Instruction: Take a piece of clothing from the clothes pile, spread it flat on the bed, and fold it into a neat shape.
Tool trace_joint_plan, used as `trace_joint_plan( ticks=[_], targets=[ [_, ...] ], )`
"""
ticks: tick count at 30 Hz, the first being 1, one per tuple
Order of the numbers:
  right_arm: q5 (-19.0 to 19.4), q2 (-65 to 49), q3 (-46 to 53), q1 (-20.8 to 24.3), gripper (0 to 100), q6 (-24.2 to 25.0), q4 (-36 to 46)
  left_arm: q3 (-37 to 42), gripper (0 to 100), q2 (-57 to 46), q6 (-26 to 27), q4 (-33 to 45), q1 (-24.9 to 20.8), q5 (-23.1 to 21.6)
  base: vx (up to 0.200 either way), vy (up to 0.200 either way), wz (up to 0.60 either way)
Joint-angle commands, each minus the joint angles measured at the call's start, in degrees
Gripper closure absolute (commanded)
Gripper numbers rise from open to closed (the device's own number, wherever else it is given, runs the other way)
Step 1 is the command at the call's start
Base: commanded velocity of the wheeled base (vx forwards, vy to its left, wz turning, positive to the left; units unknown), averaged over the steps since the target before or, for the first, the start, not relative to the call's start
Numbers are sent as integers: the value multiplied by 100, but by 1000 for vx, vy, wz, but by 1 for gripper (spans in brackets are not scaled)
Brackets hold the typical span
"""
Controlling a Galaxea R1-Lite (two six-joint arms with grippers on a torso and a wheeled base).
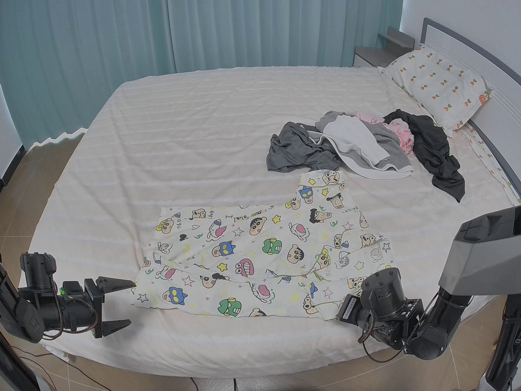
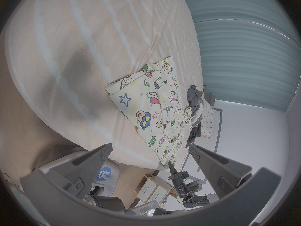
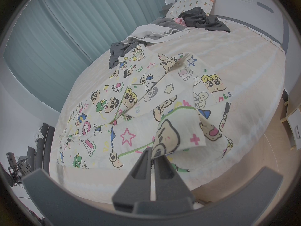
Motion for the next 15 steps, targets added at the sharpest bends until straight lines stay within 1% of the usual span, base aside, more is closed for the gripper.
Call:
trace_joint_plan(
  ticks=[1,8,13,15],
  targets=[
    [-7,-64,30,6,100,-6,-4,5,0,-12,-2,4,2,-1,0,0,0],
    [-7,-714,65,50,100,-103,154,5,0,-12,-2,4,2,-1,0,0,0],
    [2,-1162,-32,68,100,-199,716,5,0,-3,-2,-5,2,-1,0,0,0],
    [2,-1233,-58,68,100,-208,813,5,0,-3,-2,-5,2,-1,0,0,0]
  ],
)
